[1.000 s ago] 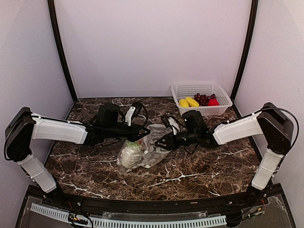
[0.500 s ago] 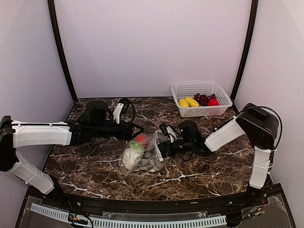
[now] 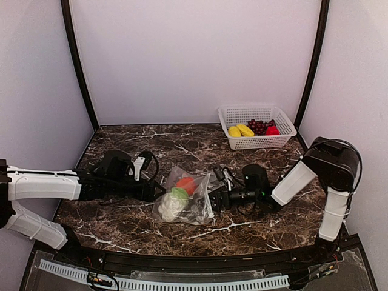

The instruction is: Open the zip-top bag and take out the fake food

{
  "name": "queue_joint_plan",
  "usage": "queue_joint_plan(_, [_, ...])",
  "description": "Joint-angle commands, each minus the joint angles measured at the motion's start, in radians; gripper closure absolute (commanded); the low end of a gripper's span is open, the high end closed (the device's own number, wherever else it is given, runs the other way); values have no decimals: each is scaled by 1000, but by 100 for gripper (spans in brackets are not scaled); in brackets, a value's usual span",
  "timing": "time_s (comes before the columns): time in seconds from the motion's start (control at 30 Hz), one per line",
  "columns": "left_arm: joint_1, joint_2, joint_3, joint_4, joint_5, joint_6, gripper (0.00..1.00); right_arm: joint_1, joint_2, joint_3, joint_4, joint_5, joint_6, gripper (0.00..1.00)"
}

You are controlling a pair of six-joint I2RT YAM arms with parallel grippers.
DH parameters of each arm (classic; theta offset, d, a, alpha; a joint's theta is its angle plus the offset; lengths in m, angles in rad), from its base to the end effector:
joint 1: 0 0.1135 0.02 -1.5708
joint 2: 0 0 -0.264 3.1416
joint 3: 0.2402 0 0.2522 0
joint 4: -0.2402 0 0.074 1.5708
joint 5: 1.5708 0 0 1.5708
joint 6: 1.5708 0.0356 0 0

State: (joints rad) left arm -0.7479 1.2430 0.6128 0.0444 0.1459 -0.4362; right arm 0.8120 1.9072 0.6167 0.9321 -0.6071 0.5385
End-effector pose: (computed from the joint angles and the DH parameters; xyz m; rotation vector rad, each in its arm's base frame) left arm 0.1866 -0.1801 0.2072 0.4404 2.2291 -0.8176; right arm 0.2118 0.2529 0.1077 -0.7425 2.0303 1.4320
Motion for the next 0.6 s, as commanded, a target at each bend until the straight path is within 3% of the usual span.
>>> queue_joint_plan(0.0, [5, 47, -29, 84, 67, -29, 25, -2, -75, -36, 93, -18, 30, 1])
queue_joint_plan(0.27, [6, 145, -23, 204, 149, -49, 51, -1, -85, -18, 74, -69, 56, 1])
queue_joint_plan(0.5, [5, 161, -33, 301, 196, -101, 93, 27, -38, 55, 48, -120, 84, 1])
queue_joint_plan(0.57, [4, 164, -46, 349, 213, -131, 98, 37, -38, 71, 18, -136, 76, 1])
